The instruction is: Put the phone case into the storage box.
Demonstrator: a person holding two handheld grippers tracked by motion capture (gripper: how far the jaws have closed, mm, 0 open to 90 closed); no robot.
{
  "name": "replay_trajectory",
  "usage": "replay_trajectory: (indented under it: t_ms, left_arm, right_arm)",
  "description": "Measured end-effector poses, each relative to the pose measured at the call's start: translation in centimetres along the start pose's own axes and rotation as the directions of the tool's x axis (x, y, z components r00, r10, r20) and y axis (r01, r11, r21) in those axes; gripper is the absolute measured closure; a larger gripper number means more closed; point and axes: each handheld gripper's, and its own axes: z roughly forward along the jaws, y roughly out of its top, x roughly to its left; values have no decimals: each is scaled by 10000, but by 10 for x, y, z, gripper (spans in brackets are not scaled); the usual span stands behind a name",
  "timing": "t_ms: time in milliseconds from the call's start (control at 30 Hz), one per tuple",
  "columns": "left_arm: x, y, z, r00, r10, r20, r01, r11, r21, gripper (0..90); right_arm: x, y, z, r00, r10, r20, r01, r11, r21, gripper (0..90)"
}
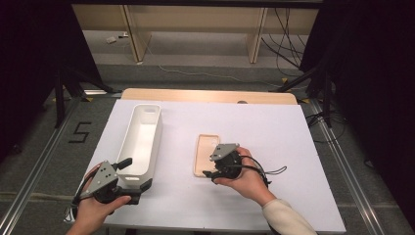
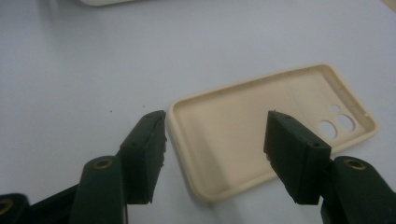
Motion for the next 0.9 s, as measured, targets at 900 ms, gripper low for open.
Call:
replay_trajectory:
  t_ms: [900]
  left_arm:
    - [-1, 0, 0, 10000, 27, 37, -27, 10000, -1, 37]
  right_arm:
    - [-1, 1, 34, 9969, -450, -653, 529, 9906, 1259, 545]
